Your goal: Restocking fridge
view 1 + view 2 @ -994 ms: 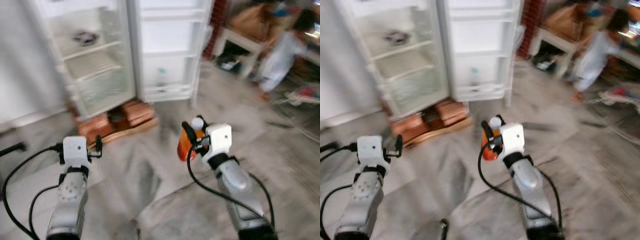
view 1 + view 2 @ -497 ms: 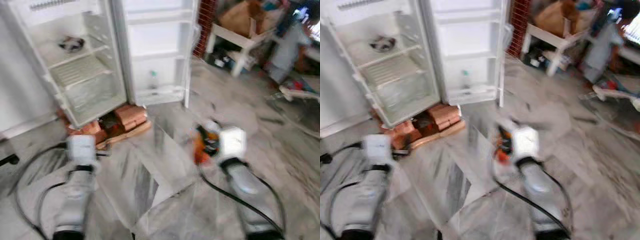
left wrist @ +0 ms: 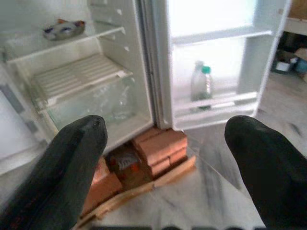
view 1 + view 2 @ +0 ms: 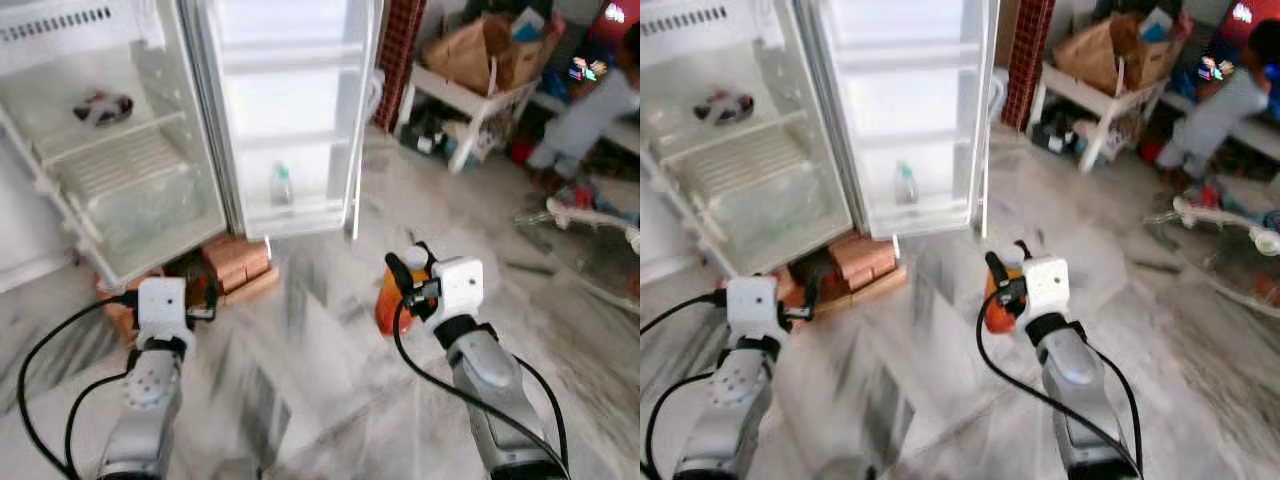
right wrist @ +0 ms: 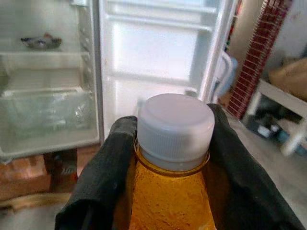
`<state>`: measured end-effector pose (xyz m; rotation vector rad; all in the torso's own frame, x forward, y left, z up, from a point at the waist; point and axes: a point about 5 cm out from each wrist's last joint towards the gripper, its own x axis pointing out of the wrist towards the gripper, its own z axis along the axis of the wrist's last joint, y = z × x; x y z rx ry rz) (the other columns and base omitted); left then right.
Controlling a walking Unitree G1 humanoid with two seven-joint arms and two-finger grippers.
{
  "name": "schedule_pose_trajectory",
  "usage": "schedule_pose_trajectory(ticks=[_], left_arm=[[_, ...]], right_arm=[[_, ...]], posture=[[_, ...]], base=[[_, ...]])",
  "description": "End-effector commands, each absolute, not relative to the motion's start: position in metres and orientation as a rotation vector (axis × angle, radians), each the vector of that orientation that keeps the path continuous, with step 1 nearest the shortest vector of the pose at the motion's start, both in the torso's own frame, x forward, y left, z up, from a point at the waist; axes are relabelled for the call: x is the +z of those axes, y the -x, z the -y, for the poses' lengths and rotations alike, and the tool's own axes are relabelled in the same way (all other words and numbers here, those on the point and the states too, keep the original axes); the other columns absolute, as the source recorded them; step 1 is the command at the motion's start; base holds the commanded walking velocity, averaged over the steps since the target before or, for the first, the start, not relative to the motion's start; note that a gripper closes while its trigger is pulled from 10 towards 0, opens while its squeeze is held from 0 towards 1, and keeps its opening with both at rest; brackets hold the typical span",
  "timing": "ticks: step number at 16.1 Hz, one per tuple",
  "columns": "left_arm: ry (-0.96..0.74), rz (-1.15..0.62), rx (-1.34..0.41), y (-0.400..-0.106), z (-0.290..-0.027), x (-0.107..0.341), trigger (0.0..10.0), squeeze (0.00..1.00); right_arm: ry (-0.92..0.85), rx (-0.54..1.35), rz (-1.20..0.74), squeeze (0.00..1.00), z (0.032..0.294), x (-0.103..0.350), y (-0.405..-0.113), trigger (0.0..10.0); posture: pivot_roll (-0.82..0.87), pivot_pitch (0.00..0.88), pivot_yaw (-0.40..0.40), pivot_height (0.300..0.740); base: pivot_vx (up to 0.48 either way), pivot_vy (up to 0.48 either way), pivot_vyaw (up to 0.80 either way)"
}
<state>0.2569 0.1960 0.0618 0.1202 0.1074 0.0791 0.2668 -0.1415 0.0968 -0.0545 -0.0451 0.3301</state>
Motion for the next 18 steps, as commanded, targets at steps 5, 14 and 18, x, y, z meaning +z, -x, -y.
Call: schedule_pose_trajectory(ticks=[5,14,18], left_arm=[[-0.139,-0.112,0.086,-0.2595,-0.1991,0.0623,10.0,0.0],[-0.159,-0.109,0.1,-0.2624,-0.2024,0.0636,10.0,0.0],[-0.16,-0.107,0.102,-0.2648,-0.2021,0.064,10.0,0.0]], right_arm=[[0.068,0.404,0.09,0.0,0.1309,0.1062,-0.269,10.0],[0.073,0.421,0.082,0.0,0.1316,0.1059,-0.273,10.0],[0.069,0.419,0.089,0.0,0.1315,0.1068,-0.2737,10.0]], posture=[[0.08,0.073,-0.062,0.74],[0.09,0.072,-0.06,0.74],[0.08,0.068,-0.059,0.74]], base=[[0.48,0.0,0.32],[0.48,0.0,0.32],[0.48,0.0,0.0]])
